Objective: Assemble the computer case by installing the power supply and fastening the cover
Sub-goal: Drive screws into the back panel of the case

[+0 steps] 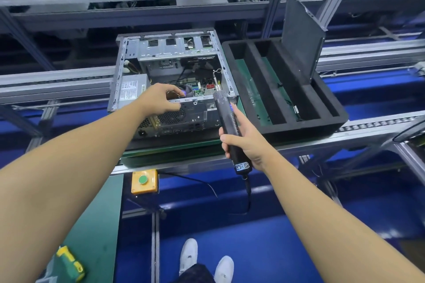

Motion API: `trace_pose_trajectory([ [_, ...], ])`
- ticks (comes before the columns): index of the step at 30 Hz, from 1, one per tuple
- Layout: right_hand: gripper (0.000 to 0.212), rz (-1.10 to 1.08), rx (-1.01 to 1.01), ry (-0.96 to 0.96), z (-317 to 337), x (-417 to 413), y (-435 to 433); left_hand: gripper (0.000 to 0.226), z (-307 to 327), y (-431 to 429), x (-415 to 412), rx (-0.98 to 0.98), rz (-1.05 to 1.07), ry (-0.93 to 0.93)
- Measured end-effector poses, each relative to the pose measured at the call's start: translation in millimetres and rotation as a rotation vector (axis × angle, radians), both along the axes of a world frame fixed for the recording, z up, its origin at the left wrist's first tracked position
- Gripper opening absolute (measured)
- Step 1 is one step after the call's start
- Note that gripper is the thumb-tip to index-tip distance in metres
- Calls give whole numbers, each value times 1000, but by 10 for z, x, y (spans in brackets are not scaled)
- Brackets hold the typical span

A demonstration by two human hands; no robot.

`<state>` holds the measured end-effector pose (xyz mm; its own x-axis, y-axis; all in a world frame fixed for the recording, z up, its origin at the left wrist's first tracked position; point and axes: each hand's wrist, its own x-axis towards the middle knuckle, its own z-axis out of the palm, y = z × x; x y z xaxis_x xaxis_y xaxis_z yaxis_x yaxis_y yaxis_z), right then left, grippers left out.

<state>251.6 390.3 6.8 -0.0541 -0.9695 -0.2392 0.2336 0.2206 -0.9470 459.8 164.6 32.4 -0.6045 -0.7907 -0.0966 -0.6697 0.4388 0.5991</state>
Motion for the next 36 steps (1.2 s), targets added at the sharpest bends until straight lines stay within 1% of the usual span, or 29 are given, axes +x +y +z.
trace_pose_trajectory([
  [2,98,3,-7,-5,14,40,-32,27,-22,8,-24,-21,-4,9],
  [5,98,-4,-11,-9,37,105,-61,31,-58,29,-45,-75,-49,-41],
  [9,96,-19,-10,-14,10,183,-55,28,-90,47,-46,-145,-66,-53],
  [14,96,-45,-12,-29,-42,242,-4,26,-124,61,-35,-185,-47,-70],
  [18,98,-63,-9,-33,-57,242,43,27,-195,64,-30,-252,-8,-36],
  [28,101,-61,-15,-38,-49,215,61,28,-182,86,-79,-263,16,-68],
  [36,97,-11,3,-48,-120,374,101,31,-196,72,-74,-268,13,-98],
])
